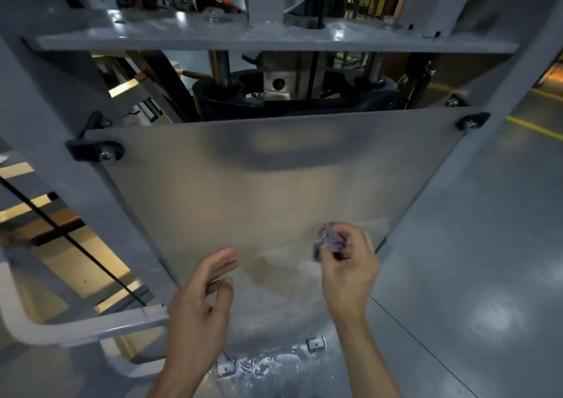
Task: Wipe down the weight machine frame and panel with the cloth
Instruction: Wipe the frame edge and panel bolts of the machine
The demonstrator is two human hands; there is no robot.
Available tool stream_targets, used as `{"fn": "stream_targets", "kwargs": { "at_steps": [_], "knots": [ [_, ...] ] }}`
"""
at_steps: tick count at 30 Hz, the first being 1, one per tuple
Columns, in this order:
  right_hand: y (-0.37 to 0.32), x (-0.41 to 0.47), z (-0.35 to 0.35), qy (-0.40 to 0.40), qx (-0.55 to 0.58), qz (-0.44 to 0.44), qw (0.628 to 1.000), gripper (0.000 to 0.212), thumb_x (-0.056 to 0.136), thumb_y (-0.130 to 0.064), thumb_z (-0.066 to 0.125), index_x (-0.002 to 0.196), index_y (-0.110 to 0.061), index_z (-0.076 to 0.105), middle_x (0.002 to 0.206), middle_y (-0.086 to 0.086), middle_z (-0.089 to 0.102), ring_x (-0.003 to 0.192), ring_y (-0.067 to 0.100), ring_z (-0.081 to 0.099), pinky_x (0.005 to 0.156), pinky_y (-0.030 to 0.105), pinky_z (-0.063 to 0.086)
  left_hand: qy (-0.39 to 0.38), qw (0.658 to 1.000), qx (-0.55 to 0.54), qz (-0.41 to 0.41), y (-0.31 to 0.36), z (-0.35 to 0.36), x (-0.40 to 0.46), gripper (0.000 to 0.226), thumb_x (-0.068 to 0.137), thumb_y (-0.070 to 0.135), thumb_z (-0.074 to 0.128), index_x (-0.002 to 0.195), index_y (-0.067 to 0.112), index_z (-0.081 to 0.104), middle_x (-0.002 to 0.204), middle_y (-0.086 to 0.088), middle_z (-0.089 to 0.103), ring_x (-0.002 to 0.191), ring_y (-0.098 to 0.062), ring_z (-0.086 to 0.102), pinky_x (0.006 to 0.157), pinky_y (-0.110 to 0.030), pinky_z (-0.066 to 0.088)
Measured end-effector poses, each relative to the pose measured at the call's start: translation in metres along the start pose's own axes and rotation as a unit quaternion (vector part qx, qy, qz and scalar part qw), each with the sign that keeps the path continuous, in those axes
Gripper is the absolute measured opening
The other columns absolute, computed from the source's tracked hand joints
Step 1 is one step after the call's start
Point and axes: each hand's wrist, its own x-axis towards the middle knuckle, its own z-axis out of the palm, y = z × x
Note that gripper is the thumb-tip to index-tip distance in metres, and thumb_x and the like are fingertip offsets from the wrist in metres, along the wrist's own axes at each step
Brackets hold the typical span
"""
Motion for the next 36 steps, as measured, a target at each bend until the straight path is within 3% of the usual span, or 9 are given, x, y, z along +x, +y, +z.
{"fn": "stream_targets", "kwargs": {
  "at_steps": [3,9,12,14,17,23,27,30,36],
  "knots": [
    [-0.003,-0.006,0.009,-0.018,0.019,0.003,1.0,0.047,0.078,0.016,0.069,0.095,-0.027,0.068,0.099,-0.013,0.065,0.073,0.012,0.071,0.061,0.039,0.062,0.004,1.0,-0.003,-0.001,0.002,0.008,-0.003,0.051,0.095,-0.01,0.056,0.122,0.031,0.067,0.113,0.021,0.073,0.113,0.0,0.067,0.096,-0.021,0.051],
    [-0.008,-0.02,0.022,-0.128,0.001,-0.058,0.99,0.032,0.082,0.004,0.068,0.099,-0.024,0.071,0.098,-0.011,0.063,0.079,0.006,0.067,0.063,0.035,0.058,-0.004,1.0,0.0,0.006,0.012,0.028,-0.001,0.051,0.095,-0.012,0.055,0.122,0.03,0.066,0.114,0.022,0.073,0.113,0.003,0.066,0.092,-0.01,0.048],
    [0.008,0.01,-0.011,-0.059,0.033,-0.023,0.997,0.038,0.077,0.007,0.064,0.094,-0.026,0.07,0.096,-0.012,0.065,0.072,0.012,0.069,0.059,0.041,0.06,0.004,1.0,-0.005,0.007,0.013,0.034,0.0,0.052,0.095,-0.013,0.055,0.12,0.031,0.067,0.113,0.018,0.074,0.113,0.0,0.067,0.092,-0.013,0.049],
    [0.028,0.033,-0.034,0.012,0.001,0.002,1.0,0.028,0.074,-0.01,0.061,0.094,-0.026,0.07,0.096,-0.011,0.065,0.074,0.018,0.069,0.061,0.047,0.059,0.006,1.0,-0.002,0.007,0.013,0.039,-0.001,0.053,0.095,-0.012,0.055,0.12,0.032,0.067,0.112,0.018,0.074,0.112,0.0,0.067,0.093,-0.015,0.05],
    [0.036,0.033,-0.032,0.011,-0.011,0.01,1.0,0.03,0.074,-0.009,0.063,0.096,-0.029,0.069,0.1,-0.011,0.064,0.077,0.025,0.07,0.063,0.05,0.061,0.004,1.0,-0.009,0.005,0.014,0.05,-0.003,0.054,0.095,-0.012,0.054,0.121,0.033,0.067,0.113,0.018,0.074,0.114,-0.003,0.067,0.096,-0.022,0.052],
    [0.013,0.009,-0.009,-0.125,-0.03,-0.083,0.988,0.033,0.076,0.005,0.069,0.096,-0.021,0.07,0.096,-0.009,0.063,0.079,0.001,0.063,0.071,0.013,0.049,-0.007,1.0,-0.016,0.006,0.024,0.076,0.0,0.055,0.095,-0.013,0.054,0.121,0.034,0.066,0.117,0.018,0.073,0.115,-0.003,0.067,0.096,-0.02,0.05],
    [0.044,0.053,-0.056,-0.043,-0.021,-0.034,0.998,0.044,0.074,0.017,0.066,0.093,-0.022,0.07,0.096,-0.009,0.065,0.076,0.012,0.068,0.061,0.04,0.059,0.001,1.0,-0.012,0.006,0.024,0.086,0.003,0.055,0.094,-0.013,0.055,0.12,0.034,0.067,0.115,0.016,0.074,0.115,-0.006,0.068,0.096,-0.026,0.052],
    [0.066,0.078,-0.08,0.035,-0.085,-0.007,0.996,0.038,0.073,0.012,0.072,0.098,-0.017,0.069,0.096,-0.006,0.064,0.08,0.014,0.066,0.066,0.048,0.058,0.003,1.0,-0.014,-0.003,0.026,0.093,0.0,0.054,0.094,-0.013,0.055,0.12,0.034,0.067,0.115,0.015,0.074,0.115,-0.008,0.068,0.095,-0.027,0.052],
    [0.05,0.047,-0.056,-0.076,-0.069,-0.065,0.993,0.042,0.074,0.015,0.071,0.097,-0.02,0.07,0.096,-0.01,0.062,0.077,-0.001,0.063,0.065,0.022,0.057,0.007,1.0,-0.004,-0.006,0.037,0.112,-0.004,0.054,0.095,-0.011,0.055,0.12,0.034,0.067,0.112,0.02,0.074,0.113,-0.003,0.068,0.095,-0.025,0.052]
  ]
}}
